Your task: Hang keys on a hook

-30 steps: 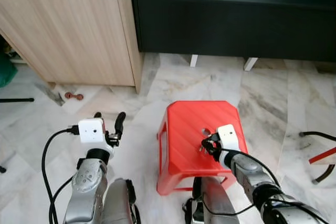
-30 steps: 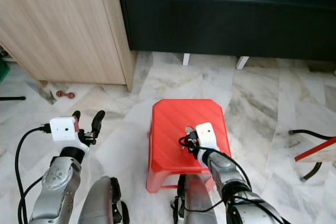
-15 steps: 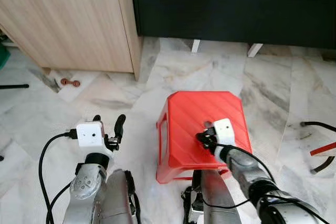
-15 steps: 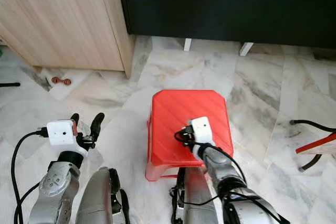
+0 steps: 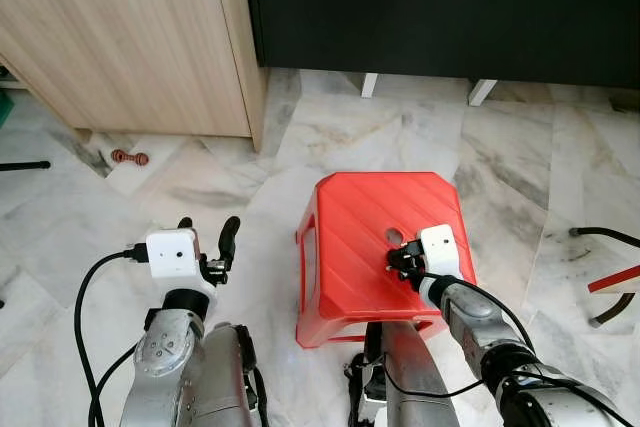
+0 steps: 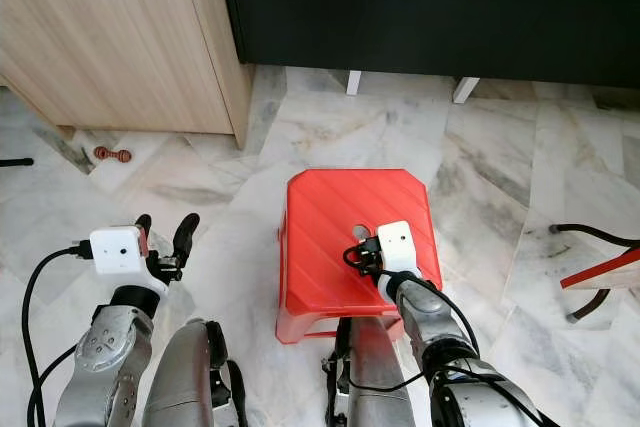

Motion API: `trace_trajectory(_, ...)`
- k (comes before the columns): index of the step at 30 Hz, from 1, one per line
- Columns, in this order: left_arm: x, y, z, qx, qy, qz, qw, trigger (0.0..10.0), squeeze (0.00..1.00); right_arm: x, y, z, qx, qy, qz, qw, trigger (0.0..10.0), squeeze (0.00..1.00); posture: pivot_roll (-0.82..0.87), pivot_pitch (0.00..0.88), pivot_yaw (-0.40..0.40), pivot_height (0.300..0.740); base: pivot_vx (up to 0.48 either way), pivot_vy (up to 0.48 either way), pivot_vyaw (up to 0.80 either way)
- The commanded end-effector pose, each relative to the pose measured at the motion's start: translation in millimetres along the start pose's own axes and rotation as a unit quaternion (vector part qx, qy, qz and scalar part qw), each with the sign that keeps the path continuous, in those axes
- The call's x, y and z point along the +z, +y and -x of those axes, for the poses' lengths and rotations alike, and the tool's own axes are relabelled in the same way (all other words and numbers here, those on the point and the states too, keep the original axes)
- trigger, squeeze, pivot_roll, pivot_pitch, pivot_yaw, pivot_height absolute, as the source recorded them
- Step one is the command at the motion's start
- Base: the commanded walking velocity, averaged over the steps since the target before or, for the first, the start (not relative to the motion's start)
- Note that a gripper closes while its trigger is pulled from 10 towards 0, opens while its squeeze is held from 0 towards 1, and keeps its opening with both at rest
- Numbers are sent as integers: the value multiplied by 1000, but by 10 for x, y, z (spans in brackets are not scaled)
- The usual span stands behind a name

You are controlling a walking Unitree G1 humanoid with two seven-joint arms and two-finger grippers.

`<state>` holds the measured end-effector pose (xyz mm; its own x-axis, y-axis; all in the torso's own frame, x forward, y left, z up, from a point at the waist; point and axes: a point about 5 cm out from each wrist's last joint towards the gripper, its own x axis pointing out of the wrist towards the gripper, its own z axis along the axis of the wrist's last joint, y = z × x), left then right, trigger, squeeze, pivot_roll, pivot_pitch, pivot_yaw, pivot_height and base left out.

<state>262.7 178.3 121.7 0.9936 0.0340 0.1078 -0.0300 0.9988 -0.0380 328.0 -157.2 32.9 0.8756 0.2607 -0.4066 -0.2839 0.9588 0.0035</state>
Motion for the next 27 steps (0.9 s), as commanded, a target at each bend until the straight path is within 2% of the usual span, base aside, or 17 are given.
trace_trajectory(1,-82,14,33,5,21,-4,1000,10000,0,-89,-71,48,-10,8,-13,1000,10000,0,-33,339,-92,619,0,0,0)
trace_trajectory(4,-78,15,13,6,20,-4,1000,10000,0,-33,-164,58,-17,4,-16,1000,10000,0,-34,333,-94,619,0,0,0)
trace_trajectory(13,-71,33,-4,8,18,-6,1000,10000,0,58,-11,-19,3,-1,-3,1000,10000,0,-33,326,-91,619,0,0,0)
trace_trajectory(19,-49,33,-39,7,14,-7,1000,10000,0,172,-57,-14,24,-28,5,999,10000,0,-37,321,-89,619,0,0,0)
trace_trajectory(22,-47,28,-41,6,13,-7,1000,10000,0,207,-67,-5,42,-36,17,998,10000,0,-36,321,-89,619,0,0,0)
trace_trajectory(27,-50,44,-39,6,13,-10,1000,10000,0,268,-152,39,83,-32,69,994,10000,0,-41,322,-91,619,0,0,0)
